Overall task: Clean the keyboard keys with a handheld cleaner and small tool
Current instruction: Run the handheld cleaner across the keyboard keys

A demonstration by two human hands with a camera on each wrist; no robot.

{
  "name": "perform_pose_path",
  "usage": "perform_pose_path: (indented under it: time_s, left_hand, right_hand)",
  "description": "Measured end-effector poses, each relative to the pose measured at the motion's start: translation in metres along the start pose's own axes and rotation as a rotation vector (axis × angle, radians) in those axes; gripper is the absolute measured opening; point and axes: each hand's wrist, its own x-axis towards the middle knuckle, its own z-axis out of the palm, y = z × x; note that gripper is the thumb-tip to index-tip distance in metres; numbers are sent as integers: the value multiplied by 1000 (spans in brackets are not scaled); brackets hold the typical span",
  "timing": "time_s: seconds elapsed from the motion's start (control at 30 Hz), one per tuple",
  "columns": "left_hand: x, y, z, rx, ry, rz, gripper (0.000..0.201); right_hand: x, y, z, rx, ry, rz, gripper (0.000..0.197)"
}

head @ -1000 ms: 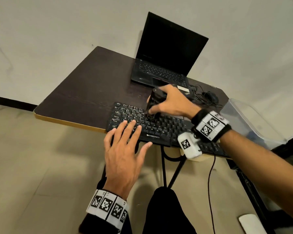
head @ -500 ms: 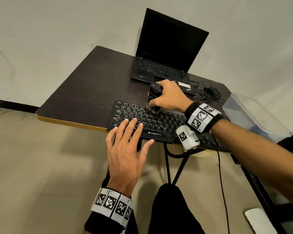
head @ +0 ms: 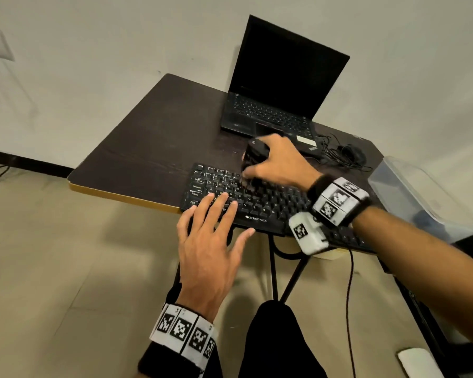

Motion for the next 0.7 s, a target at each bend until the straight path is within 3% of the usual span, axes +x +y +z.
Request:
perform_pose_path:
  time_s: [0.1, 0.23, 0.4, 0.53, 0.7]
  left_hand:
    - [-2, 0, 0, -11, 10, 8, 53]
    - [-1, 0, 0, -4, 4, 2, 55]
    - [-1, -2, 0, -7, 11, 10, 54]
    - [-1, -1, 1, -4, 22, 13, 54]
    - [-2, -1, 0, -15, 24, 15, 53]
  right_hand:
    - [13, -2, -5, -9, 60, 39, 28]
    - [-7, -9, 2, -8, -33, -80, 21]
    - [2, 3, -5, -25, 83, -25, 24]
    - [-11, -2, 3, -54, 0, -109, 18]
    - [4, 15, -8, -97, 108, 4, 20]
